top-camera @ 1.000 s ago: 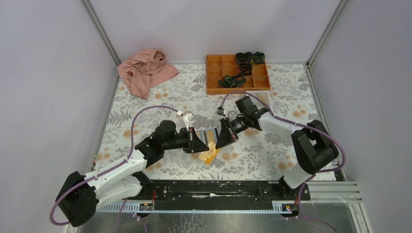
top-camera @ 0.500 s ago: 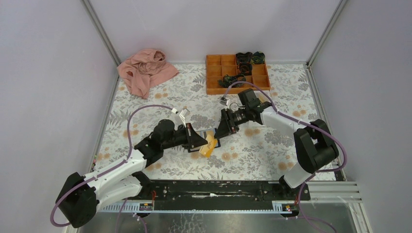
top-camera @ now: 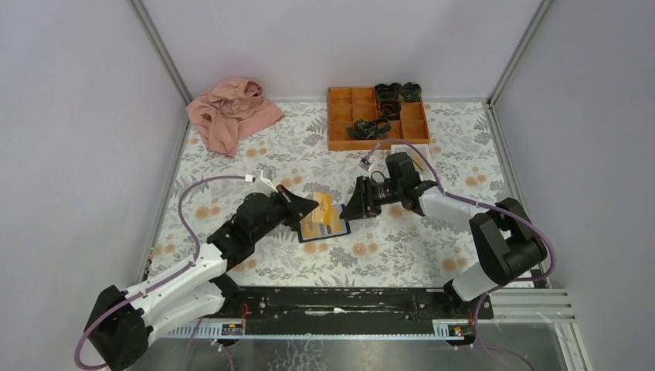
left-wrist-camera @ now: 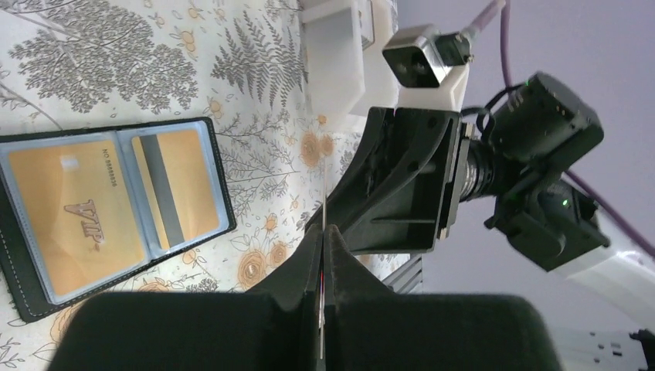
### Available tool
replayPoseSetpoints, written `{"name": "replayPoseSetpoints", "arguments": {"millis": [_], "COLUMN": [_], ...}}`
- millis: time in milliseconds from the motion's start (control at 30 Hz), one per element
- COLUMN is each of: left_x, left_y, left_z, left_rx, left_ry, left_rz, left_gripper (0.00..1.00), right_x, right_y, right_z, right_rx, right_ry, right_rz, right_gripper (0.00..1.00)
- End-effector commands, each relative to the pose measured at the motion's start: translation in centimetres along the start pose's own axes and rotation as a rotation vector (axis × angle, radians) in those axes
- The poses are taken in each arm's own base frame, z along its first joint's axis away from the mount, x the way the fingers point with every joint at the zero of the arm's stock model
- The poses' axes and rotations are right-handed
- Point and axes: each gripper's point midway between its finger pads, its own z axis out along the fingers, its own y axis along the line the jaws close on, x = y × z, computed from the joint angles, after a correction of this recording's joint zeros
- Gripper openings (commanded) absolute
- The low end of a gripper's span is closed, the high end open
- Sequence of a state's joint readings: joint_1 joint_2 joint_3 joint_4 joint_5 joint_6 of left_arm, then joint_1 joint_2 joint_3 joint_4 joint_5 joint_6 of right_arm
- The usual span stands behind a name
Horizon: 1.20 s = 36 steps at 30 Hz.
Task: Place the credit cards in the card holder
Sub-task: Pick up the credit card from the storage box.
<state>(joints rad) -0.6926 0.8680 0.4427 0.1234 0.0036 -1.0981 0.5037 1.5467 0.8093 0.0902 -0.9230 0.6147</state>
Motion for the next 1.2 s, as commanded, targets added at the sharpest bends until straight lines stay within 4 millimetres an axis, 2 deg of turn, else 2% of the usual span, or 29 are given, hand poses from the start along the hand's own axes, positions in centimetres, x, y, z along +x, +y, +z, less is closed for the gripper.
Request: {"name": "replayPoseSetpoints", "arguments": {"millis": [0,233,400,833,967,1067,1167], "left_x": [-1.7,-1.1,-0.9,-0.7,-0.7,-0.6,-0.5], "left_y": [-0.2,0.0,-0.1,-0.3,-0.3,-0.2,0.0], "left_z": [0.5,0.8,1.0,1.4,1.6,1.7,1.8], "left_rx": [0.023,0.054,0.064,0.098,0.107,0.106,0.109], "left_ry": [-0.1,-0.088,-0.083,-0.081,-0.084,-0.081,-0.081], "left_rz": [-0.105,-0.151,-0.165,-0.192,-0.201,-0.203,-0.213], "left_gripper": [0.0,0.0,0.0,0.0,0.0,0.0,0.0], "right_x": [-2.3,-3.2,-3.1,-2.7,-2.6,-2.7,-2.9], "right_y": [2.7,4.8,4.7,4.2,4.4,4.8,4.4], "right_z": [-0.1,0.2,1.0,1.6,1.8,1.7,2.2], "right_rx": [-0.113,-0.247,-0.253,-0.272,-0.285,-0.302,-0.315], "right_ry": [-0.126,-0.172,-0.16,-0.144,-0.139,-0.139,-0.135], "right_rz": [-0.02,0.019,0.035,0.061,0.068,0.063,0.092], "right_gripper": [0.42,0.41,0.4,0.38,0.33,0.24,0.13]}}
